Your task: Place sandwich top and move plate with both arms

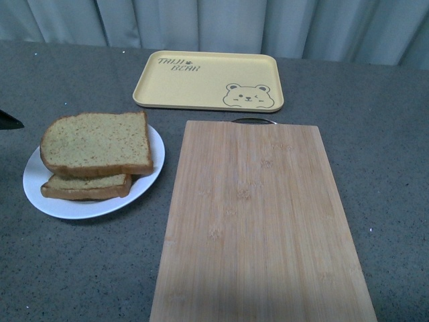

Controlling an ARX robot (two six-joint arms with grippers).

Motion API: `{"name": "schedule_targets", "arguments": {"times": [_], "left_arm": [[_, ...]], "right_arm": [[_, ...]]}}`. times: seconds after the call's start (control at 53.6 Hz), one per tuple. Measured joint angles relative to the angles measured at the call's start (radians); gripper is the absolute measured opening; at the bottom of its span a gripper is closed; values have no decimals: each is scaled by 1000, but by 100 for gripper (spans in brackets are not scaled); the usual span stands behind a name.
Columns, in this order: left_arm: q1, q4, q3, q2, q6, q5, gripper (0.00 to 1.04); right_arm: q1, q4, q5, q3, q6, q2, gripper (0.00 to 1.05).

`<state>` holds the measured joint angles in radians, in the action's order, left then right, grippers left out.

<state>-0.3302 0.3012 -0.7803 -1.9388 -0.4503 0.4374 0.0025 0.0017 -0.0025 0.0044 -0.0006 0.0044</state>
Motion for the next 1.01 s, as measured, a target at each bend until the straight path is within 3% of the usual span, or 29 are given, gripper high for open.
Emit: {"name": "schedule_targets", "arguments": {"times": [0.28, 0.56, 1.008], "left_arm": [[-68, -74, -109, -134, 7, 87, 98], [-53, -143, -129, -176, 46, 134, 98], [-5, -83, -174, -243, 18, 159, 31]], "right_arm": [[0, 0, 0, 0, 0, 0, 95], [0, 0, 0, 0, 0, 0, 95], [0, 0, 0, 0, 0, 0, 95]]}}
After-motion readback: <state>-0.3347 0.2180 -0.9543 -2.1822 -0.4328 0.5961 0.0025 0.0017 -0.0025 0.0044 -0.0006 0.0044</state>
